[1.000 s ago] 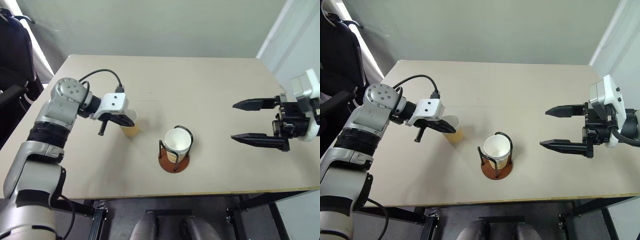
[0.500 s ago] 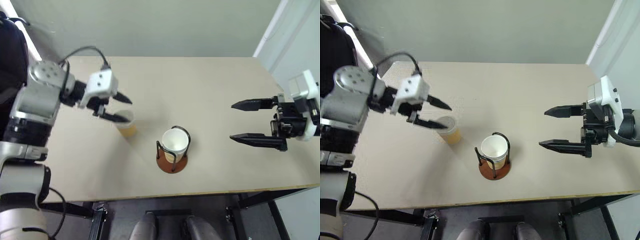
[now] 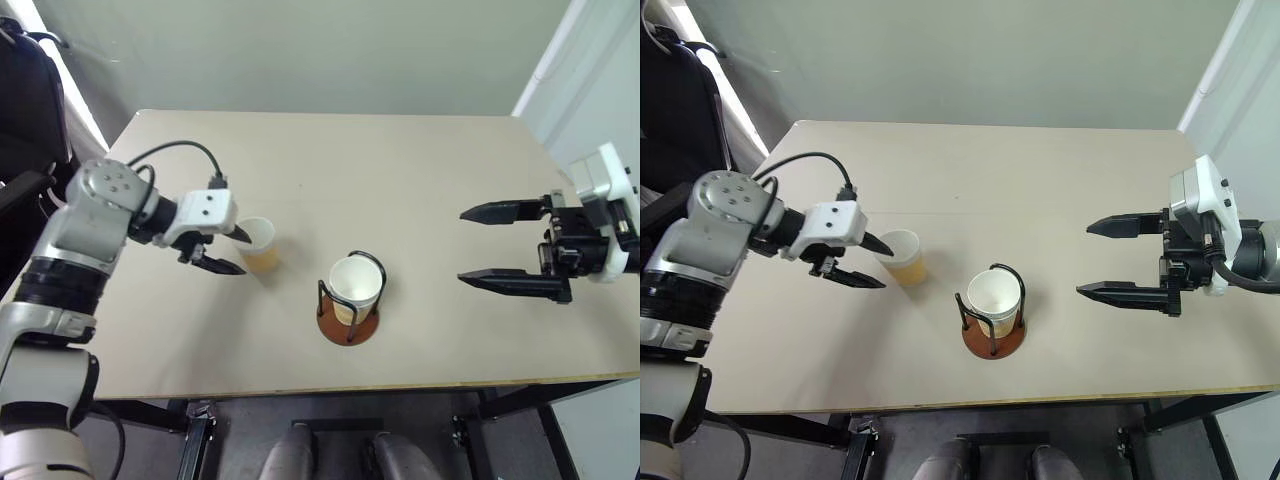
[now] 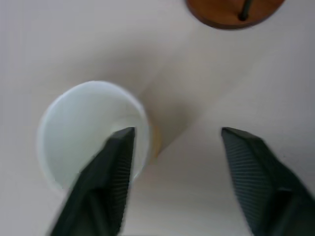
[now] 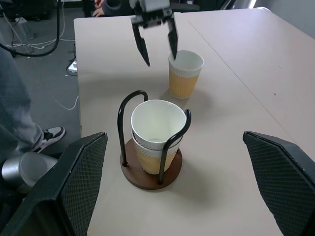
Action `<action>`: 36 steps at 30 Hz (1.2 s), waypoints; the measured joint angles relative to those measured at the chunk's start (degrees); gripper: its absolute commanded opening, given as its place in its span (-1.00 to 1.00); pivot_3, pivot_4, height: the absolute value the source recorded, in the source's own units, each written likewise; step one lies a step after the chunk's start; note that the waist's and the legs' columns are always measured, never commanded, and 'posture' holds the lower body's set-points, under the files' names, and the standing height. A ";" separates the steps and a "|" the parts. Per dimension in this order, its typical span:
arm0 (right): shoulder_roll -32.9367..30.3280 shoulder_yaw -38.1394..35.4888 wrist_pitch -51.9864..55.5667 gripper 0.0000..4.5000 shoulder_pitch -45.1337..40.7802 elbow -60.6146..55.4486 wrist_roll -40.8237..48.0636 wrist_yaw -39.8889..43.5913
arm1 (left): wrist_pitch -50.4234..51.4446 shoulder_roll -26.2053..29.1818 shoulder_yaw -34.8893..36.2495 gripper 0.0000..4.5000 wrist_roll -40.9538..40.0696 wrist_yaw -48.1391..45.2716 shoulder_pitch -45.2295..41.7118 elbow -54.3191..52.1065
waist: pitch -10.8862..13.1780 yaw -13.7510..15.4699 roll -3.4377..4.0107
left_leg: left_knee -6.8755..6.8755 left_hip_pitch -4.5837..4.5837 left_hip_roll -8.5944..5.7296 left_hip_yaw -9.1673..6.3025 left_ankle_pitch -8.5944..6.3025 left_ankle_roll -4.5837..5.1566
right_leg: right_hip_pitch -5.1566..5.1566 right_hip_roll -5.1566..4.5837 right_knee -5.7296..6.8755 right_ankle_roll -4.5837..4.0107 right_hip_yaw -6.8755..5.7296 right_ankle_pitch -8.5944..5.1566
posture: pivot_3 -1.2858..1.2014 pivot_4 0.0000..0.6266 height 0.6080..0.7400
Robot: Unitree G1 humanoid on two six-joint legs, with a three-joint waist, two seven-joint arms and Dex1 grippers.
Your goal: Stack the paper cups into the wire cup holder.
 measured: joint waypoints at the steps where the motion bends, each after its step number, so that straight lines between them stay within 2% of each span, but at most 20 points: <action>1: -0.01 0.00 0.03 1.00 0.00 -0.01 0.00 -0.01 | -0.98 -0.62 -0.44 -0.35 0.99 0.61 0.05 0.44 | 0.00 0.00 0.00 | 0.00 0.00 0.00 0.00 0.00 0.00 | 0.01 0.00 0.00 0.00 0.00 0.00 | 0.03 -0.52 1.00; 5: -0.06 -0.02 0.26 1.00 0.02 -0.36 0.05 -0.04 | -3.67 -3.00 -1.14 -0.99 3.60 3.03 -0.01 2.20 | 0.00 0.01 0.00 | 0.00 0.00 0.00 0.00 0.00 0.00 | 0.00 0.00 0.01 0.00 0.00 0.00 | 0.03 -0.52 1.00; 11: -0.39 -0.07 0.30 1.00 0.25 -0.41 0.04 -0.08 | -5.05 -3.27 -1.10 -0.99 4.35 2.51 -1.14 3.33 | 0.00 -0.01 0.00 | -0.01 0.00 0.00 0.00 0.00 0.00 | 0.00 0.00 0.00 0.00 0.00 0.00 | 0.03 -0.52 1.00; 14: -0.41 -0.08 0.30 1.00 0.47 -0.43 0.02 -0.17 | -3.37 -3.20 -0.80 -0.99 1.74 0.18 -2.76 3.28 | 0.01 0.04 -0.02 | 0.00 -0.09 0.00 -0.01 0.00 0.00 | -0.05 0.00 0.00 0.02 -0.01 0.01 | 0.03 -0.52 1.00; 19: -0.53 -0.08 0.19 1.00 0.51 -0.32 -0.15 -0.10 | 4.52 0.01 -0.70 -0.99 -13.83 -0.59 -11.89 -3.91 | 0.01 0.15 -0.03 | 0.08 -0.41 0.00 0.00 -0.01 0.04 | -0.25 -0.02 -0.10 0.08 -0.02 0.05 | 0.03 -0.52 1.00; 22: -0.53 -0.04 -0.08 1.00 0.29 -0.15 -0.53 0.01 | 8.61 -3.03 -0.11 -0.99 -21.83 -0.64 -18.80 -7.00 | 0.01 0.46 -0.02 | 0.10 -0.40 -0.02 0.02 -0.03 0.08 | -0.21 -0.06 -0.11 0.09 -0.03 0.05 | 0.03 -0.52 1.00; 24: -0.53 0.00 -0.25 1.00 0.08 -0.14 -0.70 0.04 | 9.86 -5.51 0.04 -0.99 -24.20 -0.65 -21.29 -7.88 | 0.01 0.42 -0.02 | 0.10 -0.36 -0.02 0.05 -0.03 0.08 | -0.19 -0.06 -0.10 0.10 -0.02 0.06 | 0.03 -0.52 1.00; 28: -0.54 -0.02 -0.27 1.00 0.10 -0.24 -0.72 0.00 | 9.91 -6.23 -4.37 -0.99 -28.79 -0.67 -21.54 -12.05 | 0.01 0.05 -0.01 | 0.09 -0.31 -0.01 0.06 -0.02 0.07 | -0.21 -0.05 -0.03 0.11 -0.02 0.05 | 0.03 -0.52 1.00; 32: -0.70 -1.18 0.31 1.00 1.56 -0.93 -0.57 -0.87 | 8.44 -3.49 -11.38 -0.99 -32.00 -0.68 -19.48 -16.24 | 0.02 -0.09 0.03 | 0.08 -0.30 -0.01 0.07 0.01 0.06 | -0.22 -0.05 0.00 0.13 -0.03 0.04 | 0.03 -0.52 1.00; 36: -0.88 -2.70 0.75 1.00 3.09 -2.02 -0.36 -1.46 | 8.07 -2.00 -13.23 -0.99 -34.20 -0.69 -18.95 -16.80 | 0.02 -0.06 0.03 | 0.15 -0.31 -0.01 0.07 0.02 0.08 | -0.18 -0.06 -0.01 0.15 -0.02 0.05 | 0.03 -0.52 1.00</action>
